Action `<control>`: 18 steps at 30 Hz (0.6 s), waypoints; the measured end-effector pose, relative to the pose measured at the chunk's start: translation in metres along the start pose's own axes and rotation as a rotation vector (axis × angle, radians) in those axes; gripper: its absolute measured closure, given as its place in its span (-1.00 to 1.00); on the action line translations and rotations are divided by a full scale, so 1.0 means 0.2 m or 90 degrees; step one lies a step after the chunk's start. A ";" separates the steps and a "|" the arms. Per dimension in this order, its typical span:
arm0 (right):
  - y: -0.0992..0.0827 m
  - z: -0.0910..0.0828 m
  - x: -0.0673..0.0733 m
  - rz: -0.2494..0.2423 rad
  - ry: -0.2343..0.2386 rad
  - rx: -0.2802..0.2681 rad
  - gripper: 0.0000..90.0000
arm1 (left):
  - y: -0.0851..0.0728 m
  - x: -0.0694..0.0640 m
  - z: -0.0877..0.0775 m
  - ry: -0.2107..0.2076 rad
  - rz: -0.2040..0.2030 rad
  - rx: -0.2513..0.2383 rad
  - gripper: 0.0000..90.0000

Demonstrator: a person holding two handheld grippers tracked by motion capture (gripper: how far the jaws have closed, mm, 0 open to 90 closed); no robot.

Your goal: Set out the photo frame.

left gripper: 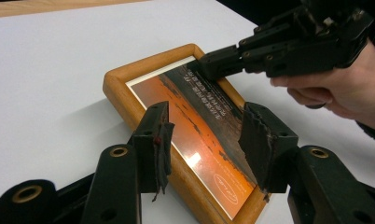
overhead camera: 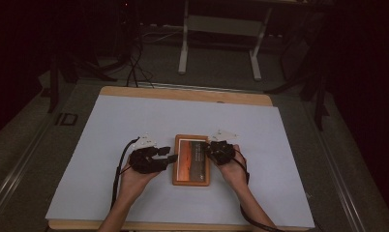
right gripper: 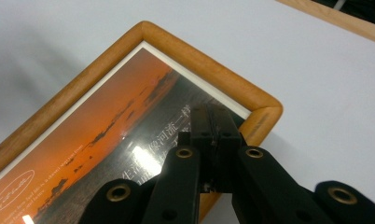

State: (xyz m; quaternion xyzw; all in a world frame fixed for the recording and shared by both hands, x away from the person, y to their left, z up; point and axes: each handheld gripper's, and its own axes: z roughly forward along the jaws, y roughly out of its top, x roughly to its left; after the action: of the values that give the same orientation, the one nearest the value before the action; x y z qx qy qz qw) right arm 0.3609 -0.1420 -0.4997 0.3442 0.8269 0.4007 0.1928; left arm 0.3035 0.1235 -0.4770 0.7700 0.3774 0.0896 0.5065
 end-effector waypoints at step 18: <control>-0.02 -0.01 -0.01 0.007 0.000 -0.006 1.00 | -0.01 0.01 -0.01 0.011 -0.010 0.003 0.08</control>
State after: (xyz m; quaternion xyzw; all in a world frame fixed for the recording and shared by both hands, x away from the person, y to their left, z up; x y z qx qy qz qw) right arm 0.3590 -0.1455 -0.5020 0.3474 0.8232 0.4060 0.1922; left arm 0.3021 0.1270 -0.4787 0.7676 0.3882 0.0915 0.5017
